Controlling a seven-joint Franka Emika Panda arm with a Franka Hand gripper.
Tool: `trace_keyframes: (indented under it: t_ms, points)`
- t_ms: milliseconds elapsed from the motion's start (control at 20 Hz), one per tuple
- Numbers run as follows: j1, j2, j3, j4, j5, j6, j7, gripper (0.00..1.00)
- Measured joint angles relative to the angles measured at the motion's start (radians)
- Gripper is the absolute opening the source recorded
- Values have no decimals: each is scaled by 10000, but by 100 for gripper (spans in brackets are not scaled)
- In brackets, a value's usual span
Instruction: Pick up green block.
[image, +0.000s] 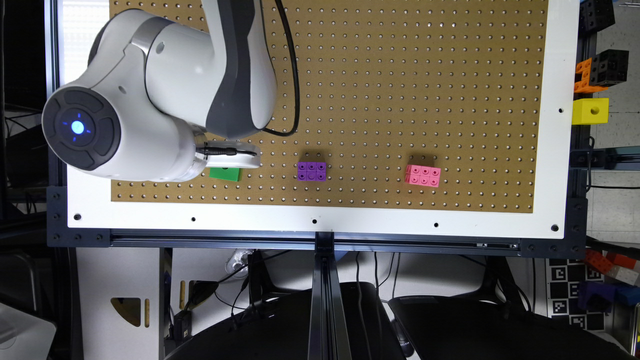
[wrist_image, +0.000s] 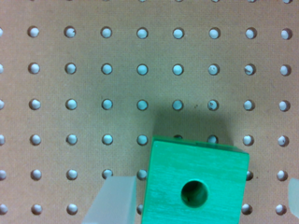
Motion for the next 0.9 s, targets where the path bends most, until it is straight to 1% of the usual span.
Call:
trace_keyframes:
  t_ms: [250, 300, 400, 500, 900]
  points:
    - [2, 90, 0, 6, 0, 24, 0, 100]
    - [3, 220, 0, 7, 0, 121, 0, 100]
    - [4, 589, 0, 13, 0, 499, 0, 100]
    - [4, 795, 0, 35, 0, 716, 0, 100]
    - [24, 861, 0, 228, 0, 726, 0, 100]
